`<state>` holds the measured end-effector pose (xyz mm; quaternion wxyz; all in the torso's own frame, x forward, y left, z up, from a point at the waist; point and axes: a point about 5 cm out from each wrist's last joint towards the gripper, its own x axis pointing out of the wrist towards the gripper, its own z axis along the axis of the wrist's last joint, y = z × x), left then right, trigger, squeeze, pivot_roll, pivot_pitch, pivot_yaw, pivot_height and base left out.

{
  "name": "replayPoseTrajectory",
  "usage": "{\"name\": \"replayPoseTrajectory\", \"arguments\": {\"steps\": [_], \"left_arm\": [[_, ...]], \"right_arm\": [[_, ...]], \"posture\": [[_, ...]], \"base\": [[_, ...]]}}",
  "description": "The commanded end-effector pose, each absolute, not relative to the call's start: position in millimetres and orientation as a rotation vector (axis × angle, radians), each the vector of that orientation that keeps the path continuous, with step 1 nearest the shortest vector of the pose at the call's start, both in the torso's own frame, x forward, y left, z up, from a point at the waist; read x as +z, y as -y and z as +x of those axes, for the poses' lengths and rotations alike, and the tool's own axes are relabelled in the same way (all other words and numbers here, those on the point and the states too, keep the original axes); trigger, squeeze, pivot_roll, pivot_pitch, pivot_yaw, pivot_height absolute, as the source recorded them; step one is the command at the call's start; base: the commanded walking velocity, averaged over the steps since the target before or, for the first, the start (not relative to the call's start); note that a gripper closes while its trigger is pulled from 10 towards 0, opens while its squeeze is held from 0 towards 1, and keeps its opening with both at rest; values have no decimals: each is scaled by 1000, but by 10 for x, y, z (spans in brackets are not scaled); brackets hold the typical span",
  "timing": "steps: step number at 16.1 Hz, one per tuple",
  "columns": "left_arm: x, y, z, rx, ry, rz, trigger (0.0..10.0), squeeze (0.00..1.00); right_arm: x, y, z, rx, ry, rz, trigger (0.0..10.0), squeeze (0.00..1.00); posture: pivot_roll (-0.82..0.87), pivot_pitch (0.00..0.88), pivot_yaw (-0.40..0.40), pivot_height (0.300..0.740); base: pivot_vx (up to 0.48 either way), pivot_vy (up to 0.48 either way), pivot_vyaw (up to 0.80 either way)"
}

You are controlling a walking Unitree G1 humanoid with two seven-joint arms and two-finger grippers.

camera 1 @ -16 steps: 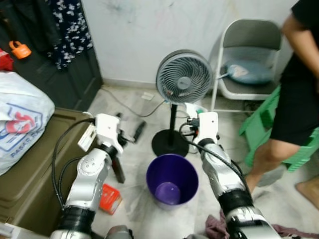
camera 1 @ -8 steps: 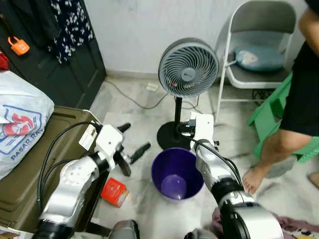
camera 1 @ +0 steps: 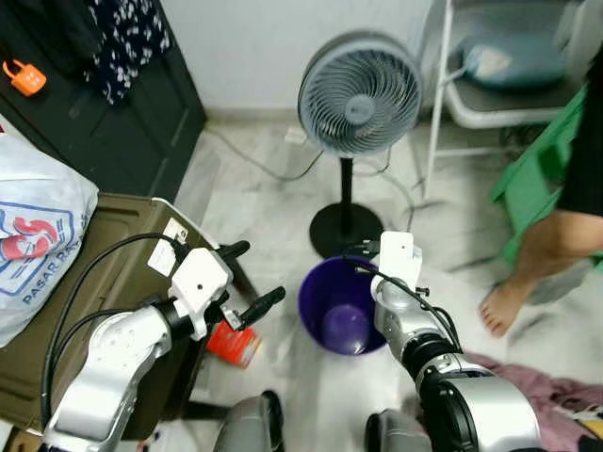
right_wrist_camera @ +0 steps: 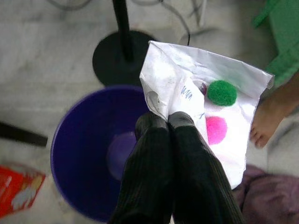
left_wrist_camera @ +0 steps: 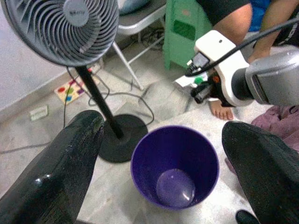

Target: Clean up the room

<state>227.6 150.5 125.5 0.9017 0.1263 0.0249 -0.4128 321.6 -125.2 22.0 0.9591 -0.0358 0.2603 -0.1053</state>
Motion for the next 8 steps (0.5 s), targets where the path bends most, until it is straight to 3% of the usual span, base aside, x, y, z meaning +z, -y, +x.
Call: {"name": "replayPoseTrajectory", "arguments": {"steps": [1,8], "left_arm": [[1282,-1569,2244,-840,-63,280,10000,0],[1351,-1657,2078,-807,-116,284,10000,0]], "right_arm": [[200,1180,3195,-211,-535,-59,10000,0],[569,758,3409,-99,-352,-102,10000,0]], "posture": [[198,268,155,740],[257,302,182,740]], "base": [[0,0,0],[0,0,0]]}}
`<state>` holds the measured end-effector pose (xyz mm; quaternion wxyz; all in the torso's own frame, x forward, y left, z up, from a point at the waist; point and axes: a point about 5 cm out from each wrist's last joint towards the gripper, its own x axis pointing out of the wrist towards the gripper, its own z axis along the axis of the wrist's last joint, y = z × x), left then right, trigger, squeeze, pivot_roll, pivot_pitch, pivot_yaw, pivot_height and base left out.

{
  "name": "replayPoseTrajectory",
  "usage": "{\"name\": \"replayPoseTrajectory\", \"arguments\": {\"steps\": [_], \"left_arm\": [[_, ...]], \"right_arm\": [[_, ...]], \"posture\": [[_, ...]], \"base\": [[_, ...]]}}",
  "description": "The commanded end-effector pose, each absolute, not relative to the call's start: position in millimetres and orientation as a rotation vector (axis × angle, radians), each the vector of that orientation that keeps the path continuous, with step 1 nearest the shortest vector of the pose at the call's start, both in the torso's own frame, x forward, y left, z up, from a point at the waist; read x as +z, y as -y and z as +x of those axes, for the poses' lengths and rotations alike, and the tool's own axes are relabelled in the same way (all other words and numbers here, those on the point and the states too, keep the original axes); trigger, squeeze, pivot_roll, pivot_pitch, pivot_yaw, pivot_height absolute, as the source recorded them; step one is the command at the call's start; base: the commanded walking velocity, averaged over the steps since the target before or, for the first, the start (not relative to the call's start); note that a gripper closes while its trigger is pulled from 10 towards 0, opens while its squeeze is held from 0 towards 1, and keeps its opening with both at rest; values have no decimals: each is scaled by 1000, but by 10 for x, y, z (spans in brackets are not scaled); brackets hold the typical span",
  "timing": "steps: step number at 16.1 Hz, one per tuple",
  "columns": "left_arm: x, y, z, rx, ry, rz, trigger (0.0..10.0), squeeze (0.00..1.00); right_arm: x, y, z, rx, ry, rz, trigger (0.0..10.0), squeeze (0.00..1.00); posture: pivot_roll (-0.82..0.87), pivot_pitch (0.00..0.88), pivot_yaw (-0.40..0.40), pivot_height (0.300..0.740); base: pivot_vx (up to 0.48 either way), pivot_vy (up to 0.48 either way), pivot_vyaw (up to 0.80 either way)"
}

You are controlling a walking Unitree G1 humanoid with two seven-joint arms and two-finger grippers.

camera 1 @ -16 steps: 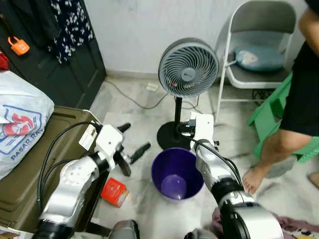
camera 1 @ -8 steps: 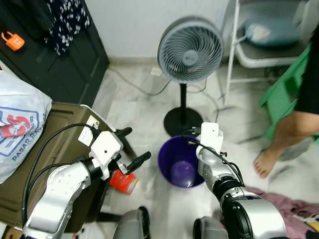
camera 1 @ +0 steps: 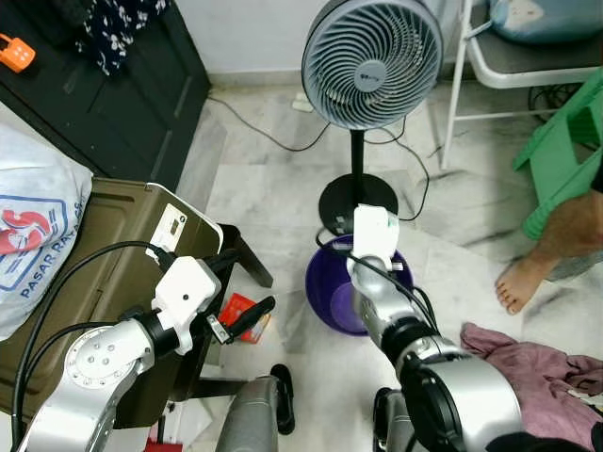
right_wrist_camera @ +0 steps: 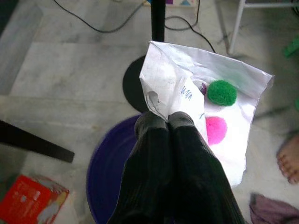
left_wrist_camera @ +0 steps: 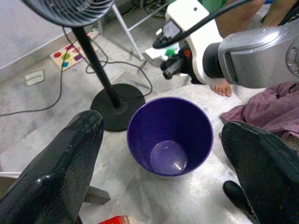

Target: Clean up the room

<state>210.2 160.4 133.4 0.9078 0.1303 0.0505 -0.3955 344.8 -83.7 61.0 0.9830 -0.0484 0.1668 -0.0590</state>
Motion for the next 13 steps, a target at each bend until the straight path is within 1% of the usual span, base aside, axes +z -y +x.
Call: {"name": "replayPoseTrajectory", "arguments": {"steps": [1,4,7,8,10,11,12,13], "left_arm": [[1354,-1659,2075,-806,-117,284,10000,0],[1361,-1672,2041,-799,-134,284,10000,0],[1360,-1653,2070,-796,-132,282,10000,0],[1362,-1646,2076,-795,-132,280,10000,0],[1363,-1636,2073,-796,-132,278,10000,0],[1363,-1635,2073,-796,-132,278,10000,0],[1358,-1633,2078,-795,-131,277,10000,0],[1356,-1631,2081,-794,-131,277,10000,0]], "right_arm": [[573,751,3412,-99,-352,-100,10000,0],[476,781,3359,-126,-412,-75,10000,0],[382,837,3301,-151,-457,-62,10000,0],[371,844,3293,-152,-460,-61,10000,231],[355,848,3284,-153,-471,-54,10000,569],[358,846,3287,-152,-470,-53,10000,753],[372,844,3296,-149,-461,-60,10000,878],[374,844,3299,-148,-460,-61,10000,878]], "posture": [[257,302,182,740],[263,306,183,740],[256,305,179,740],[255,305,179,740],[258,305,180,740],[259,304,181,740],[259,304,181,740],[258,303,181,740]], "base": [[0,0,0],[0,0,0],[0,0,0],[0,0,0],[0,0,0],[0,0,0],[0,0,0],[0,0,0]]}}
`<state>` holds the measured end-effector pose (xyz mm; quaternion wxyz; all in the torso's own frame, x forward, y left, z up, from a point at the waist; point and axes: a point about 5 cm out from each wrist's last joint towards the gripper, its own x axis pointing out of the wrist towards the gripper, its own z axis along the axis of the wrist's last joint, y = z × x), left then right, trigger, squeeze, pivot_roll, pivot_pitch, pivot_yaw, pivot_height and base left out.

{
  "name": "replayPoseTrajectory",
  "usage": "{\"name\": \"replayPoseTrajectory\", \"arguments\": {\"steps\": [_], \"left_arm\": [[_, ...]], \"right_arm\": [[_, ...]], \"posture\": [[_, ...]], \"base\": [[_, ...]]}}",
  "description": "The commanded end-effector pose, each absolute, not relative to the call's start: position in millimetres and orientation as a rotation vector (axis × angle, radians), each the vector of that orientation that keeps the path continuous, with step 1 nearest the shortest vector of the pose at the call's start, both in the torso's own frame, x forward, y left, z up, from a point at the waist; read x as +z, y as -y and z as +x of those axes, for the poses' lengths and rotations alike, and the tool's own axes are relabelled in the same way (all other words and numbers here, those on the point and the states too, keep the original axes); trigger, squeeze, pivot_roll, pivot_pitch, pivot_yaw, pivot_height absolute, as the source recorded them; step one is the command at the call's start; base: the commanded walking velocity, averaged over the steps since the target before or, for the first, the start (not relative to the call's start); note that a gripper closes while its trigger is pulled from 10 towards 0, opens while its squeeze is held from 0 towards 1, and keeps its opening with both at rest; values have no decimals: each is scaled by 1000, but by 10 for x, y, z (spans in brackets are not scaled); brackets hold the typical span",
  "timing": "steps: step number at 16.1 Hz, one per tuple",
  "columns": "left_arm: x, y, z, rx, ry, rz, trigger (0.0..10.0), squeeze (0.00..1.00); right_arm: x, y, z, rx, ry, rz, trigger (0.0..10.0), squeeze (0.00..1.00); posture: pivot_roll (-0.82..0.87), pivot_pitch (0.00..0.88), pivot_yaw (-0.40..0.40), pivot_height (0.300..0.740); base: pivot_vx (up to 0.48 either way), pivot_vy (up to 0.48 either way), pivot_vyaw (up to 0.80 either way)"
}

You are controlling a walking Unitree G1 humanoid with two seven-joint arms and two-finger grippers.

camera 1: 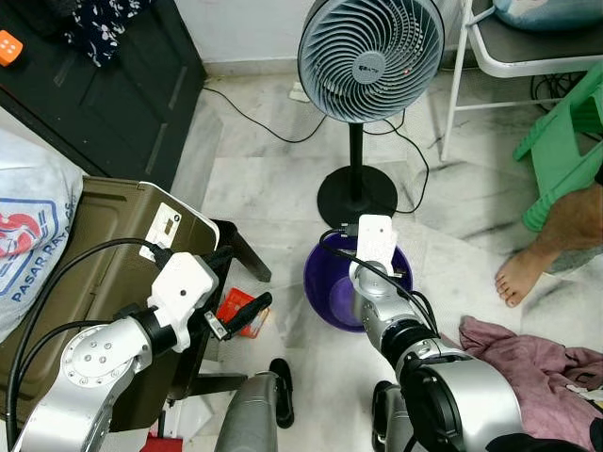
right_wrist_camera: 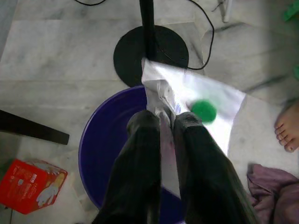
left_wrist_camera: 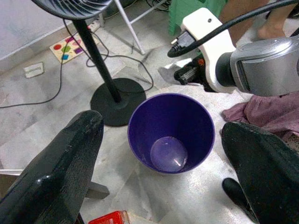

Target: Clean up the room

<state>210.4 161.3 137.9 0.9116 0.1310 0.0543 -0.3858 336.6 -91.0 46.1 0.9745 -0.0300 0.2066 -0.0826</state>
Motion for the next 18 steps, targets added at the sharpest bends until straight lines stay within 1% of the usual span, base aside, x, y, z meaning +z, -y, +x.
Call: {"name": "replayPoseTrajectory", "arguments": {"steps": [1,2,7,9,11,13,15,18], "left_arm": [[1357,-1621,2088,-793,-129,275,10000,0],[1358,-1611,2093,-792,-127,274,10000,0],[1339,-1568,2125,-784,-117,265,10000,0],[1335,-1522,2181,-775,-94,257,10000,0],[1326,-1446,2283,-759,-66,240,10000,0],[1334,-1343,2376,-749,-26,215,10000,0],[1297,-1228,2536,-727,11,186,10000,0],[1314,-1110,2729,-708,70,173,10000,0]], "right_arm": [[376,845,3301,-148,-460,-60,10000,902],[379,848,3304,-148,-460,-61,10000,1000],[407,876,3332,-147,-448,-61,10000,1000],[517,855,3409,-118,-397,-36,10000,1000],[649,789,3488,-10,-330,44,10000,1000],[738,839,3539,22,-282,34,10000,1000],[808,899,3573,89,-259,29,10000,1000],[939,979,3587,166,-179,-29,10000,1000]], "posture": [[258,303,180,740],[256,302,180,740],[244,292,172,740],[223,276,159,740],[179,242,136,740],[138,215,114,740],[62,149,77,740],[13,69,56,740]], "base": [[0,0,0],[0,0,0],[0,0,0],[0,0,0],[0,0,0],[0,0,0],[0,0,0],[0,0,0]]}}
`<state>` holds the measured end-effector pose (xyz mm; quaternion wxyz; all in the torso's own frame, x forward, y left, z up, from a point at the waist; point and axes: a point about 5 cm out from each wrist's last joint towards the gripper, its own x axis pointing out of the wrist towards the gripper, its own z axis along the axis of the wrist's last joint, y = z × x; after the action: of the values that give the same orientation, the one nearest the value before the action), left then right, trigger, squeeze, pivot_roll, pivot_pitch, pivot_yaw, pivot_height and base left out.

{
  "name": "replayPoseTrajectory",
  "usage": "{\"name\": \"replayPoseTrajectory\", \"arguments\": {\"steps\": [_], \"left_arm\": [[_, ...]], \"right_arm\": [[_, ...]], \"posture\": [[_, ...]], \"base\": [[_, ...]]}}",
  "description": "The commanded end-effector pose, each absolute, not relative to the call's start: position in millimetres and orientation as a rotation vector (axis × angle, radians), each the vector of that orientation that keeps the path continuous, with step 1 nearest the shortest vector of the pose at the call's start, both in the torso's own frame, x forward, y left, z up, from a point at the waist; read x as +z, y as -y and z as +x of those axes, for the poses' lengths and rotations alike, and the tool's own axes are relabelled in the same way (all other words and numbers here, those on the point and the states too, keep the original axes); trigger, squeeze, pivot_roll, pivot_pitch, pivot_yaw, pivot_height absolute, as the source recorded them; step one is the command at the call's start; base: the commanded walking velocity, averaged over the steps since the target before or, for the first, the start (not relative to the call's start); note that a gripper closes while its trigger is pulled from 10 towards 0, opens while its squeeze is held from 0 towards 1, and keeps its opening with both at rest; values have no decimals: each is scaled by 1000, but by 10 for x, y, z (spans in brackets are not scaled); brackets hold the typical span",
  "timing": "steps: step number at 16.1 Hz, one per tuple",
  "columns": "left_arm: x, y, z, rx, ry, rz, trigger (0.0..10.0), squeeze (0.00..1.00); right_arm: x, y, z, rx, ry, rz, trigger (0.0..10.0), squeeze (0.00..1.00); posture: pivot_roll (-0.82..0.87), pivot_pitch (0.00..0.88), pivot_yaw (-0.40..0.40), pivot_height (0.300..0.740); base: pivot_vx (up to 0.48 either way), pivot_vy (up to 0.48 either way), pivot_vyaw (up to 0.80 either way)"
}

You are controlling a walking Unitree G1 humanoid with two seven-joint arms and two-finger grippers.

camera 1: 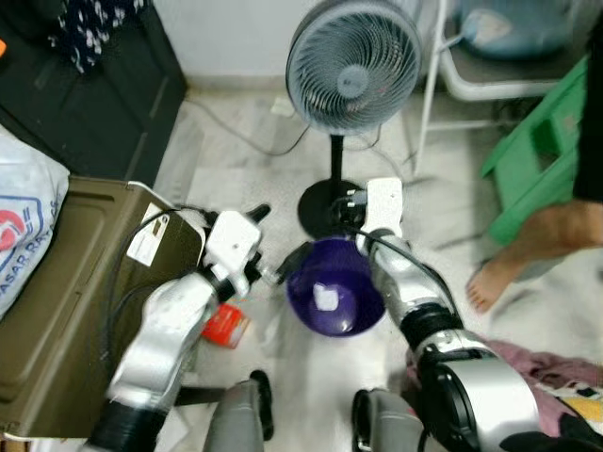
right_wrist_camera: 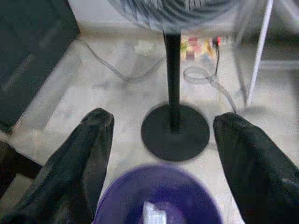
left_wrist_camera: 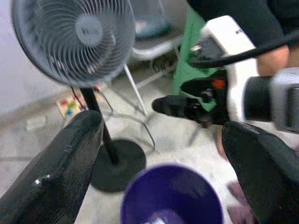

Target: Clean up the room

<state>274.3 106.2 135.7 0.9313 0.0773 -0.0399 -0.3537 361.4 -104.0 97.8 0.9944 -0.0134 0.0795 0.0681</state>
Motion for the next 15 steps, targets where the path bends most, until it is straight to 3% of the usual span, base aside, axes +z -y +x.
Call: {"name": "replayPoseTrajectory", "arguments": {"steps": [1,3,4,5,6,10,14,15], "left_arm": [[1335,-1105,2779,-683,91,161,10000,0],[1354,-1118,2880,-641,128,159,10000,0],[1365,-1158,2927,-606,150,160,10000,0],[1381,-1210,2959,-565,162,153,10000,0],[1381,-1244,2975,-537,164,141,10000,0],[1356,-1414,2968,-396,195,80,10000,0],[1348,-1424,2984,-367,203,87,10000,0],[1352,-1453,3003,-337,203,87,10000,0]], "right_arm": [[973,1025,3540,184,-139,-53,10000,1000],[1025,1178,3449,184,-76,-78,10000,1000],[1006,1268,3364,187,-70,-83,10000,902],[966,1365,3280,180,-79,-87,10000,271],[960,1398,3245,191,-73,-111,10000,0],[998,1632,3128,155,-61,-147,10000,0],[1125,1567,3150,183,-15,-71,10000,0],[1153,1582,3142,149,1,-119,10000,0]], "posture": [[-1,34,50,740],[-14,0,37,740],[-16,0,31,740],[-16,0,31,740],[-18,0,29,740],[-12,0,16,740],[-12,0,17,740],[-14,0,20,740]], "base": [[0,0,0],[0,0,0],[0,0,0],[0,0,0],[0,0,0],[0,0,0],[0,0,0],[0,0,0]]}}
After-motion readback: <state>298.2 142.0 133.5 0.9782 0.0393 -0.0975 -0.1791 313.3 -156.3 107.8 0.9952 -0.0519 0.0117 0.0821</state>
